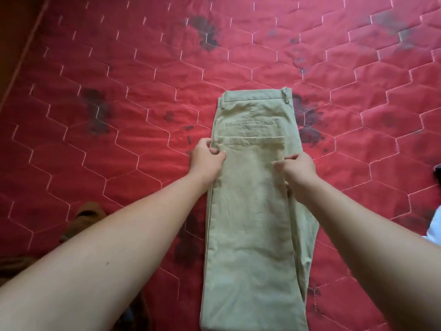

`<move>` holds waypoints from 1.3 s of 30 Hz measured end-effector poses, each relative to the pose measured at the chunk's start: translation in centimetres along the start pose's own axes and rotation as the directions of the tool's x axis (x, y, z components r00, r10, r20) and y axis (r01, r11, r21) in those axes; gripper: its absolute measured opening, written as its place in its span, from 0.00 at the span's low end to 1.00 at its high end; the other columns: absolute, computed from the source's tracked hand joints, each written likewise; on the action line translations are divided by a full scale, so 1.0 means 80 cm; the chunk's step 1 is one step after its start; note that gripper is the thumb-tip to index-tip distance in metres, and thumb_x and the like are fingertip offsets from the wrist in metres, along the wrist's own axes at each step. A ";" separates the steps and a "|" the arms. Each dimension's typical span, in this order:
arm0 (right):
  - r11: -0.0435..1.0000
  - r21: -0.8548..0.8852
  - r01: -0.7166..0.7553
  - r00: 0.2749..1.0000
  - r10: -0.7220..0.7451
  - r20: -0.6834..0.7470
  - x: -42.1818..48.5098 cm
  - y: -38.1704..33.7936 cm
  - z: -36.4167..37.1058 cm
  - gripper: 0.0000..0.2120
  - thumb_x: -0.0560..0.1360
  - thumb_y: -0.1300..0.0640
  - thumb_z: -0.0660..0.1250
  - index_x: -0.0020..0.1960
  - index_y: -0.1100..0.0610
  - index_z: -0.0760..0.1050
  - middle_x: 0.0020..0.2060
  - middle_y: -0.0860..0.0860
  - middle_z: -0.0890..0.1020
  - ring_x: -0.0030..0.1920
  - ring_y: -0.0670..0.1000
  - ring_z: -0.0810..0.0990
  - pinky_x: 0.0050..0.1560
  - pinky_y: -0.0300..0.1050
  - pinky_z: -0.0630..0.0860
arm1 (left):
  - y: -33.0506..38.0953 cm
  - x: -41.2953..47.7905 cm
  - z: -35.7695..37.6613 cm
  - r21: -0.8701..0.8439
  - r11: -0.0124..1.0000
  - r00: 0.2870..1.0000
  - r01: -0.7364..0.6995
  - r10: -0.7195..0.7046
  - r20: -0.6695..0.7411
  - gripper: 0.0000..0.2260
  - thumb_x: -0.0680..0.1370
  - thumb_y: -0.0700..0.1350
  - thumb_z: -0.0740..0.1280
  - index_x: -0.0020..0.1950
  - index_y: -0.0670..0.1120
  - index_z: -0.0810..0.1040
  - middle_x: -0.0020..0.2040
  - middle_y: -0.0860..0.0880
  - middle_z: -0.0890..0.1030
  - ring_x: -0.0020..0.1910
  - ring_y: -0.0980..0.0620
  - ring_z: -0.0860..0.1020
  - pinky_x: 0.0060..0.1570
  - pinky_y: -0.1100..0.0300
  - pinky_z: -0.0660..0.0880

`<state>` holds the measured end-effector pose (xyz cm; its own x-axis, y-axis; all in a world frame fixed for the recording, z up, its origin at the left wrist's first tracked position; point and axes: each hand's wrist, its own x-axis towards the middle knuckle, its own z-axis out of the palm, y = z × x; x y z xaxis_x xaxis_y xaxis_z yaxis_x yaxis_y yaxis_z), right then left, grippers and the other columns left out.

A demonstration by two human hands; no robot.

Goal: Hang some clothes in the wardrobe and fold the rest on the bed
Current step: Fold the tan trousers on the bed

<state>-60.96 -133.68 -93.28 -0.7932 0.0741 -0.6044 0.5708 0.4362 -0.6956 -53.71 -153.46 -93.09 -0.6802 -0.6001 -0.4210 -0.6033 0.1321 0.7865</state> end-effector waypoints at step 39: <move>0.992 0.128 -0.019 0.926 -0.031 0.376 -0.013 0.039 -0.018 0.14 0.76 0.62 0.65 0.48 0.44 0.83 0.48 0.50 0.88 0.49 0.56 0.87 0.51 0.57 0.83 | -0.017 -0.025 -0.015 0.265 0.962 0.983 -0.073 0.024 0.181 0.10 0.76 0.44 0.72 0.54 0.41 0.81 0.47 0.46 0.84 0.47 0.46 0.82 0.51 0.51 0.79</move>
<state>-58.65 -131.08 -94.29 -0.6725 -0.2822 -0.6842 0.6081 0.3163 -0.7281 -51.02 -153.44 -92.80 -0.7589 -0.4439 -0.4765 -0.6410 0.3797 0.6671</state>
